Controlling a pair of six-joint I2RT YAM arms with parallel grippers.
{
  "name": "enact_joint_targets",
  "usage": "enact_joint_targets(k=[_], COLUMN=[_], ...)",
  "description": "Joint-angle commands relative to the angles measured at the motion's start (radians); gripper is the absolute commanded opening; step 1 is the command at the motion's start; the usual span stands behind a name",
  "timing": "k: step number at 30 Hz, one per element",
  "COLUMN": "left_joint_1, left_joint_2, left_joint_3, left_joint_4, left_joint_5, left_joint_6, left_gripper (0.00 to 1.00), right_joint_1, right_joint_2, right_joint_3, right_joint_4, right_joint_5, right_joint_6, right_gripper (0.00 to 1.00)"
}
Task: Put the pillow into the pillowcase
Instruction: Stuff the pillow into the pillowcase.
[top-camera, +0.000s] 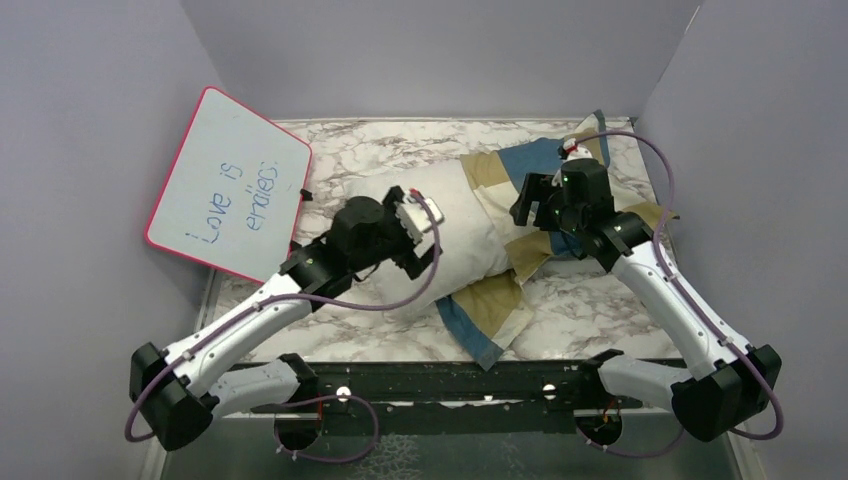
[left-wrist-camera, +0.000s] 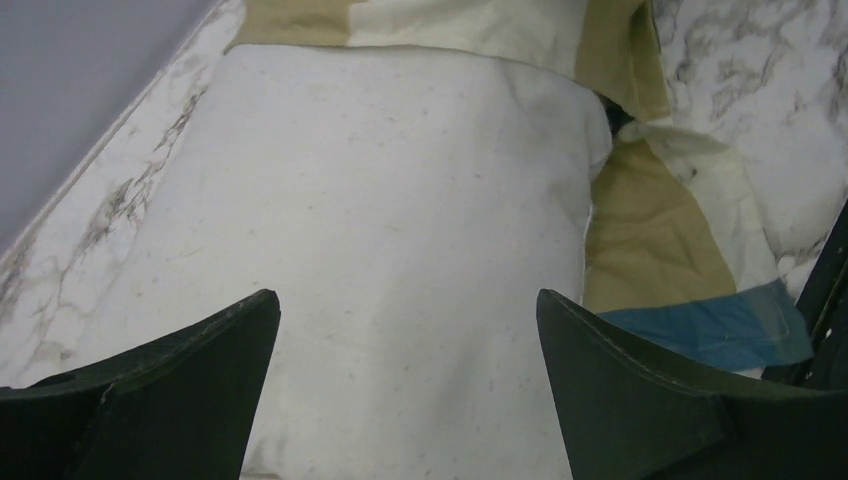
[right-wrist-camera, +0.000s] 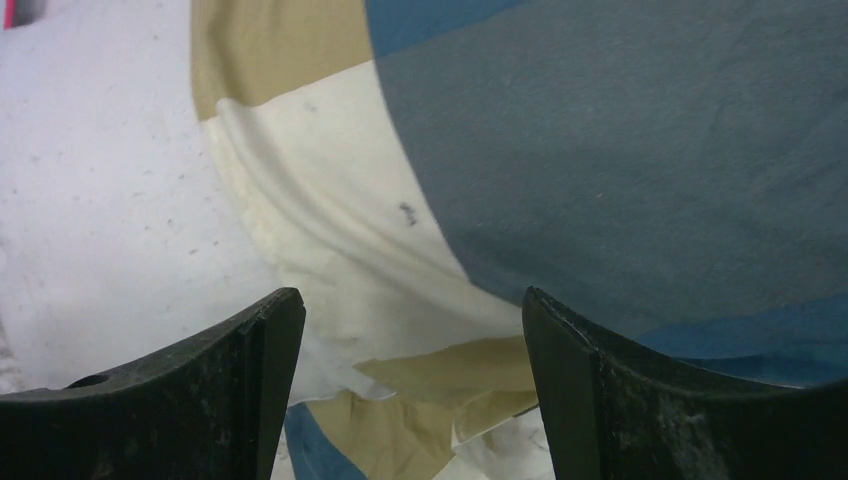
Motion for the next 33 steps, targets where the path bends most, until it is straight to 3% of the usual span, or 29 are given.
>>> enact_joint_targets(k=[1, 9, 11, 16, 17, 18, 19, 21, 23, 25, 28, 30, 33], left_joint_1=[-0.195, -0.437, -0.458, -0.458, -0.455, -0.449, -0.444, -0.432, -0.411, -0.346, -0.228, -0.151, -0.069], left_joint_2=[0.082, 0.435, 0.54, 0.725, 0.768, 0.812, 0.852, 0.9, 0.889, 0.825, 0.683, 0.607, 0.562], left_joint_3=[0.019, 0.061, 0.061, 0.114, 0.13, 0.152, 0.174, 0.221, 0.313, 0.395, 0.396, 0.387, 0.426], left_joint_4=[0.013, 0.125, 0.232, 0.378, 0.407, 0.432, 0.458, 0.487, 0.365, 0.231, 0.233, 0.269, 0.276], left_joint_5=[-0.221, -0.592, -0.718, -0.795, -0.846, -0.91, -0.971, -1.041, -0.995, -0.845, -0.633, -0.563, -0.455], left_joint_6=[0.272, 0.491, 0.535, 0.58, 0.592, 0.605, 0.623, 0.639, 0.516, 0.297, 0.017, -0.164, -0.338], left_gripper=[0.98, 0.98, 0.99, 0.97, 0.86, 0.66, 0.39, 0.01, 0.0, 0.0, 0.0, 0.0, 0.0], right_joint_1=[-0.08, -0.161, -0.174, -0.186, -0.185, -0.186, -0.186, -0.187, -0.188, -0.187, -0.187, -0.186, -0.186], right_joint_2=[0.019, 0.047, 0.031, -0.057, -0.069, -0.074, -0.077, -0.076, -0.081, -0.11, -0.189, -0.214, -0.234], right_joint_3=[0.034, 0.042, 0.039, 0.034, 0.036, 0.04, 0.046, 0.064, 0.09, 0.12, 0.103, 0.093, 0.018], right_joint_4=[0.079, 0.109, 0.099, 0.065, 0.058, 0.054, 0.049, 0.034, 0.013, -0.02, -0.006, -0.022, 0.013], right_joint_5=[-0.075, -0.13, -0.13, -0.092, -0.08, -0.072, -0.067, -0.072, -0.098, -0.107, -0.065, -0.071, -0.207], right_joint_6=[-0.019, -0.021, -0.028, -0.051, -0.056, -0.058, -0.06, -0.056, -0.049, -0.047, -0.074, -0.085, -0.095], right_gripper=[0.84, 0.84, 0.84, 0.84, 0.84, 0.84, 0.84, 0.85, 0.84, 0.82, 0.82, 0.83, 0.82])
